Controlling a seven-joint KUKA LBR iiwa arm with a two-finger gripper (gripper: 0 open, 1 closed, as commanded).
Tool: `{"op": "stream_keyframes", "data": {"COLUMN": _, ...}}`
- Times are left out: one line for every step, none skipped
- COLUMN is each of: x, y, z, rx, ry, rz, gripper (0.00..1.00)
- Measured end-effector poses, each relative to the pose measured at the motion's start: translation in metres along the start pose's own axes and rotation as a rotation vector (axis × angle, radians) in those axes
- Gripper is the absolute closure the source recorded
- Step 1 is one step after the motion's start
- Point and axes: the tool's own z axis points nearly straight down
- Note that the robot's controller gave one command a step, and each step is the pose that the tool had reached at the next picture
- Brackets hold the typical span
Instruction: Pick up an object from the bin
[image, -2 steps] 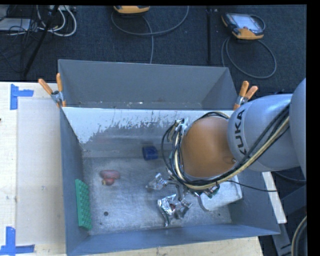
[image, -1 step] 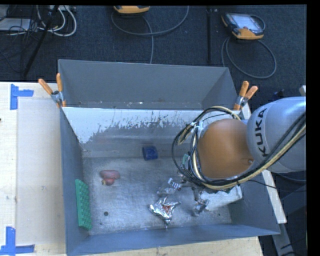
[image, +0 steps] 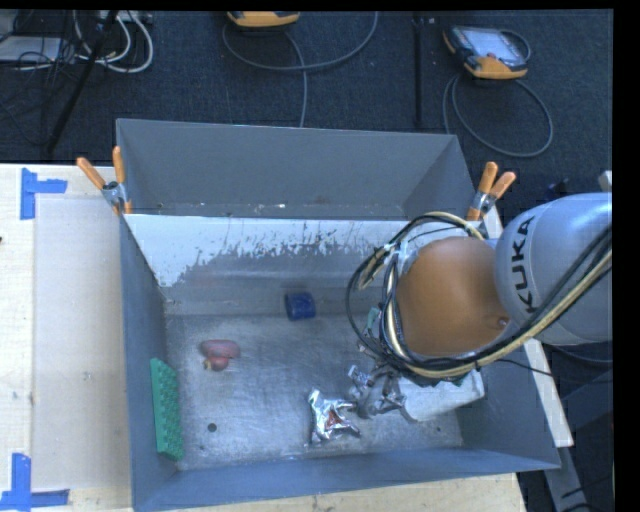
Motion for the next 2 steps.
{"op": "stream_keyframes", "data": {"x": 0.001, "y": 0.000, "z": 0.002, "rx": -0.002, "ry": 0.001, "rz": 0.001, "gripper": 0.00}}
{"op": "stream_keyframes", "data": {"x": -0.036, "y": 0.030, "z": 0.001, "rx": -0.001, "ry": 0.001, "rz": -0.058, "gripper": 0.00}}
